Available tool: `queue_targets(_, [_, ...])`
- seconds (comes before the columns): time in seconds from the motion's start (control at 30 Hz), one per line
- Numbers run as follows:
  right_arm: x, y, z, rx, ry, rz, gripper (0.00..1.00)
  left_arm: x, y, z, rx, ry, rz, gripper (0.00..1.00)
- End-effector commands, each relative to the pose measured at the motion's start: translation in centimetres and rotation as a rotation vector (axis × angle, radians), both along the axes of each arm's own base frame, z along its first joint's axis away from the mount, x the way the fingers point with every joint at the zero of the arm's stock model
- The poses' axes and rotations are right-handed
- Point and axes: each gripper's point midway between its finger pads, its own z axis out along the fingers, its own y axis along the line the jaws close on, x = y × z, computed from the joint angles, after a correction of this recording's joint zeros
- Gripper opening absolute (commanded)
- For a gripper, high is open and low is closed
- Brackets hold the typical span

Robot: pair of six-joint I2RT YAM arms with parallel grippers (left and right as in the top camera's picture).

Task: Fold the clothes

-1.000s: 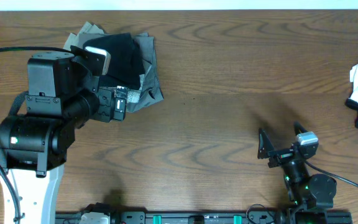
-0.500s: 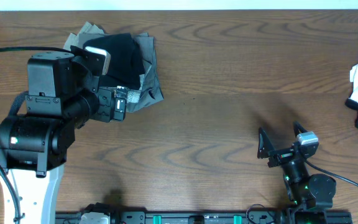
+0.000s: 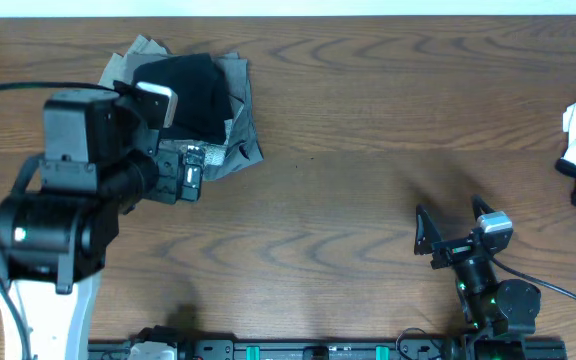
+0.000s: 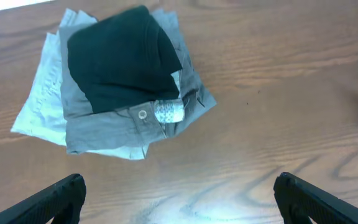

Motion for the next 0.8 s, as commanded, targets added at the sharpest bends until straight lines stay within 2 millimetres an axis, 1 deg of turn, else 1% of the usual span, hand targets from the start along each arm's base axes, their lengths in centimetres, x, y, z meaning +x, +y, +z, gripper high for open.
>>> queue_targets(0.0, [0.0, 0.2, -0.1, 0.013, 0.001, 0.008, 0.99, -1.3, 0.1, 2.0, -0.024, -0.104, 0.013, 0.98])
queue_targets(0.1, [0.0, 0.2, -0.1, 0.013, 0.001, 0.008, 0.99, -1.6, 0.5, 4.4, -0.033, -0.252, 0.025, 0.98])
queue_targets(0.17, [0.0, 0.2, -0.1, 0.013, 0.001, 0.008, 0.99, -2.1, 1.0, 5.6, -0.041, -0.331, 0.042, 0.98])
queue_targets(0.23, [0.0, 0.2, -0.1, 0.013, 0.001, 0.008, 0.99, -2.9, 1.6, 6.3, -0.044, -0.396, 0.063, 0.98])
queue_targets(0.33, [0.0, 0.2, -0.1, 0.013, 0.001, 0.008, 0.99, -4.3, 2.3, 6.5, -0.046, -0.47, 0.087, 0.98])
queue_targets(0.43, [0.0, 0.2, -0.1, 0.013, 0.001, 0.008, 0.99, -5.9, 2.6, 5.8, -0.048, -0.507, 0.094, 0.98])
queue_targets(0.57, [0.0, 0.2, -0.1, 0.013, 0.001, 0.008, 0.99, -7.6, 2.6, 3.8, -0.052, -0.554, 0.094, 0.98])
queue_targets(0.77, [0.0, 0.2, -0.1, 0.013, 0.001, 0.008, 0.99, -8.7, 2.7, 0.7, -0.061, -0.654, 0.092, 0.98])
